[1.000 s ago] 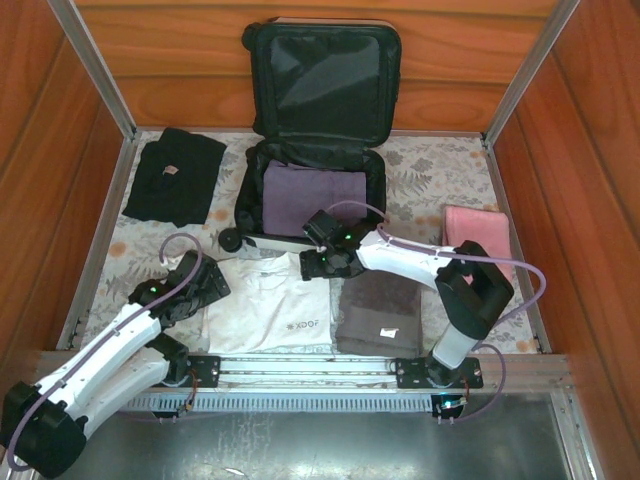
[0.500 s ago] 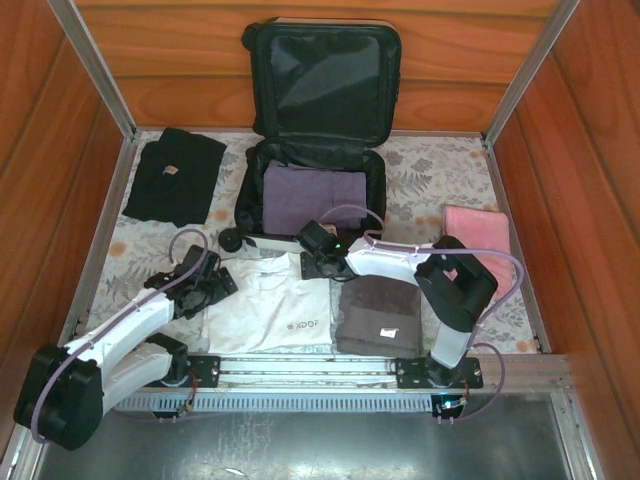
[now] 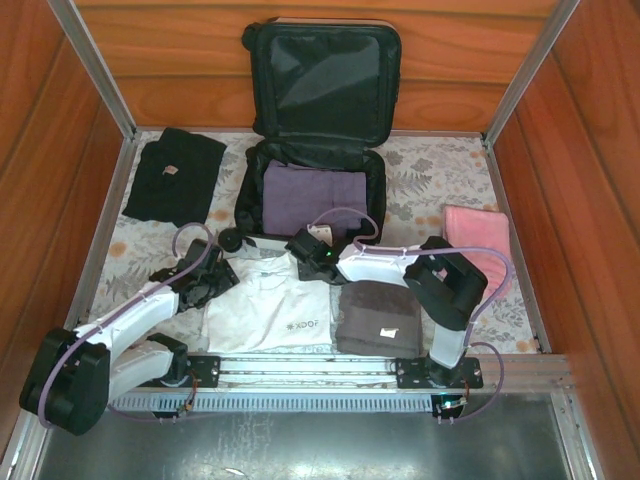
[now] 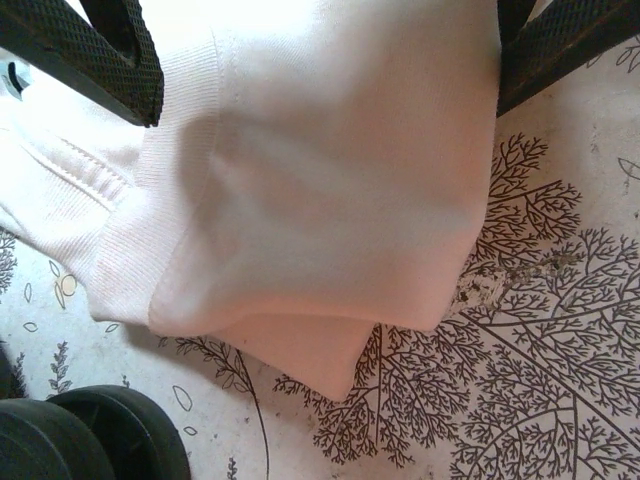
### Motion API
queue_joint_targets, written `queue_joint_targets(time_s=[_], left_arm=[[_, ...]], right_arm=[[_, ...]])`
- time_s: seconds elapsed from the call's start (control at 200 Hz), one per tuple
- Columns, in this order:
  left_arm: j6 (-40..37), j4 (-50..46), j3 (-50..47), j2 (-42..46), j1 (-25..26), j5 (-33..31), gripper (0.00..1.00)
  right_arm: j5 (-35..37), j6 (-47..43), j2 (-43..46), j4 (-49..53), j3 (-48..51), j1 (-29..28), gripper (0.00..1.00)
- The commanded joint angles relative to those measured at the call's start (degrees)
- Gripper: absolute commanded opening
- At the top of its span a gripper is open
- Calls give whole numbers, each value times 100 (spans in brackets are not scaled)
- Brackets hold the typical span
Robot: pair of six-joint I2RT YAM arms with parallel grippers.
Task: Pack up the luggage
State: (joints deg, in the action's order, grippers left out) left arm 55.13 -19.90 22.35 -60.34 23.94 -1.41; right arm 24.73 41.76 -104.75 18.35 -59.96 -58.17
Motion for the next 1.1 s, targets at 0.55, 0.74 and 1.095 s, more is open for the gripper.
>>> queue_joint_targets(time_s=[0.55, 0.74, 1.095], left_arm=[[-36, 47, -482, 84, -27, 442, 86], [-29, 106, -538, 75, -26, 504, 86], [49, 58, -626, 67, 114, 451, 81]], right_arm=[[644, 804, 1198, -242, 1228, -1223, 81], [358, 1127, 1091, -123, 1348, -1048, 80], [-55, 881, 351, 72, 956, -634, 77]])
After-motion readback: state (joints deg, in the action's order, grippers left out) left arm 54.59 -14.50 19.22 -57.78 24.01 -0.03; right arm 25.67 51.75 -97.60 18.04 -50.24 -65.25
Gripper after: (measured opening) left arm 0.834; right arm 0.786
